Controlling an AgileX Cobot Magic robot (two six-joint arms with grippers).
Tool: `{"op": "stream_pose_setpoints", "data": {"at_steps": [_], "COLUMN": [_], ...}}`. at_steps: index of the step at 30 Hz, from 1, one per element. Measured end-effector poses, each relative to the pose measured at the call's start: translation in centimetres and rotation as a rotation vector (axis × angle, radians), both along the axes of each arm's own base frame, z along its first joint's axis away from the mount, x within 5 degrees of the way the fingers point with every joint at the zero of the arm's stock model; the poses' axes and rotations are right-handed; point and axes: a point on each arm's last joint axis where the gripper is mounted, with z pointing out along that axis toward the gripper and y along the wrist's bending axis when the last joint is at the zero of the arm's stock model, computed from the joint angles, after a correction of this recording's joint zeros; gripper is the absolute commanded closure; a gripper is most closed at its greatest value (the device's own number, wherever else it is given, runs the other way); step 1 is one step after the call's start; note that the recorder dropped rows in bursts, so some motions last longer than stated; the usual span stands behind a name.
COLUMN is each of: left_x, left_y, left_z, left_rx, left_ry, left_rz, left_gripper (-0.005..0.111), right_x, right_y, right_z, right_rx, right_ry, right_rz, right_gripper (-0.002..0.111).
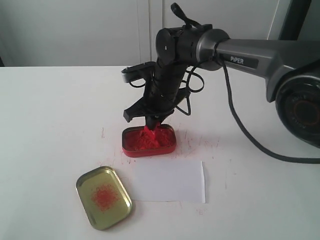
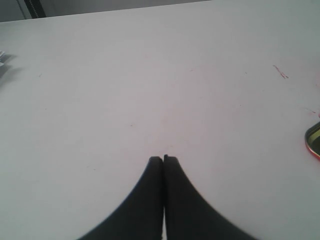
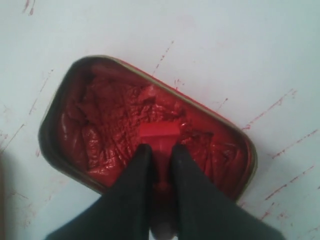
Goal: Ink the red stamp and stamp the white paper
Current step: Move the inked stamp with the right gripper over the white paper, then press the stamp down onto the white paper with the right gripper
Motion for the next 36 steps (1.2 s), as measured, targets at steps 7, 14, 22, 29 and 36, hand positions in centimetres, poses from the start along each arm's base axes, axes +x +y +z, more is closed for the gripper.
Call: {"op": "stream_pose_setpoints", "data": {"at_steps": [7, 14, 22, 29, 36], "left_x": [0.0, 0.0, 0.0, 0.0, 0.0], "left_y": [0.0, 0.0, 0.0, 0.0, 0.0], "left_z": [0.0, 0.0, 0.0, 0.0, 0.0], "left_rx": [0.000, 0.000, 0.000, 0.000, 0.000], "left_ry": [0.000, 0.000, 0.000, 0.000, 0.000], "left_rz": [0.000, 0.000, 0.000, 0.000, 0.000], "left_gripper": [0.107, 0.107, 0.107, 0.107, 0.107], "right_x": [-1.6, -4.8, -7.3, -9.3, -9.5], "right_y": [0.2, 2.6, 1.0, -0.7, -0.9], "right_z": [2.0, 3.1, 0.8, -0.5, -1.7], "right_rx": [-0.044, -0.117, -0.160, -0.142, -0.117], "right_ry": [0.037, 0.020, 0.050, 0.028, 0.010], "right_rz": [0.002, 0.073, 0.083, 0.073, 0.033], "right_gripper": [0.108, 0.108, 0.108, 0.108, 0.108]}}
